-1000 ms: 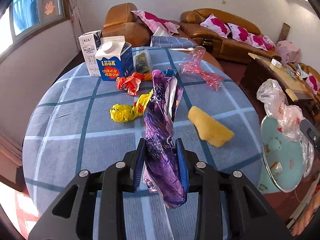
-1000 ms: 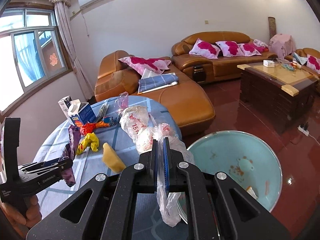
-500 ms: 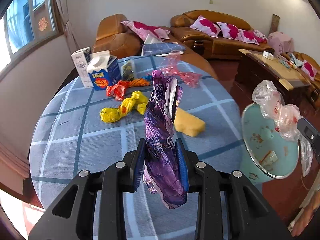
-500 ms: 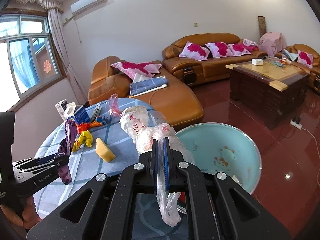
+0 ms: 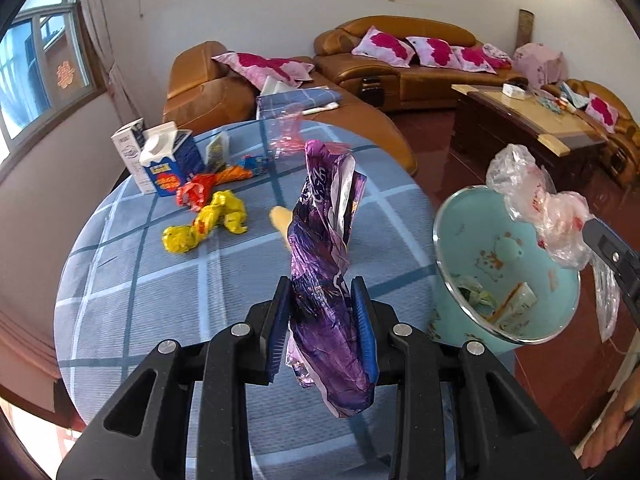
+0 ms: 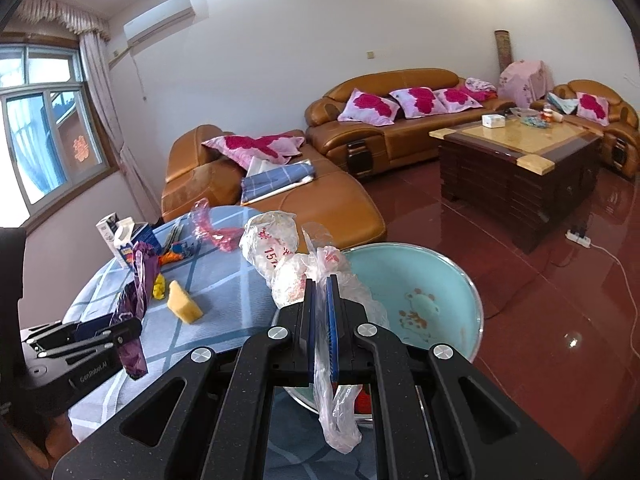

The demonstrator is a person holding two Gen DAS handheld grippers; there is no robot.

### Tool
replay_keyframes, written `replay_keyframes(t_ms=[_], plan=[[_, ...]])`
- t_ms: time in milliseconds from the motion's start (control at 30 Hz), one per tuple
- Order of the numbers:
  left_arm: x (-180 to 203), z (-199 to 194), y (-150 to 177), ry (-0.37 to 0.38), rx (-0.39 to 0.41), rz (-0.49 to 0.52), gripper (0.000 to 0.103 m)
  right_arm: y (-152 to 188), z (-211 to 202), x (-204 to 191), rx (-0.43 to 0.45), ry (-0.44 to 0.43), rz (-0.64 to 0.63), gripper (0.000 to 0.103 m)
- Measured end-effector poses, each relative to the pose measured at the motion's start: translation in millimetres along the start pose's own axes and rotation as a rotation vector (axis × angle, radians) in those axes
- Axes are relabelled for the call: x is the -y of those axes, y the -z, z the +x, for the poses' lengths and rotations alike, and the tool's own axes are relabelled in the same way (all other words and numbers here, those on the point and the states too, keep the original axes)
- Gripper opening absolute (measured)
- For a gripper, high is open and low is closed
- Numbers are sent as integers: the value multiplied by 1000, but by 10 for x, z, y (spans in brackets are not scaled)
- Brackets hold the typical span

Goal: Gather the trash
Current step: 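Carry the purple wrapper and clear plastic bag over the bucket with both grippers, then open the right gripper to drop the clear plastic bag into the bucket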

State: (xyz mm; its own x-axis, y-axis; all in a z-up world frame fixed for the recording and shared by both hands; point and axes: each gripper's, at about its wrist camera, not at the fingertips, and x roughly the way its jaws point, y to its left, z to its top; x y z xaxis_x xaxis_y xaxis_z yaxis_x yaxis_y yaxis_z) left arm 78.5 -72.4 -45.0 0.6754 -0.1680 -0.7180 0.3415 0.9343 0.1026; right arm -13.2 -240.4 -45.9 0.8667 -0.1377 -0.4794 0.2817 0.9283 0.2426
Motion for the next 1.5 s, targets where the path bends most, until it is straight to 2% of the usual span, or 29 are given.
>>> replay_keyframes(t_ms=[633,1367,1433,1500], plan=[[731,164,-181,53,2,127,31,-34,105,502,10,117,84,6],[1086,558,-229,83,-62,182,32,133,468,731,-82,177,119,6],[1107,576,-228,82,-65,184,32,160,543,755,-104,159,132,9],[1122,606,-233,79,-71,185,32,172,580,771,-109,158,138,19]])
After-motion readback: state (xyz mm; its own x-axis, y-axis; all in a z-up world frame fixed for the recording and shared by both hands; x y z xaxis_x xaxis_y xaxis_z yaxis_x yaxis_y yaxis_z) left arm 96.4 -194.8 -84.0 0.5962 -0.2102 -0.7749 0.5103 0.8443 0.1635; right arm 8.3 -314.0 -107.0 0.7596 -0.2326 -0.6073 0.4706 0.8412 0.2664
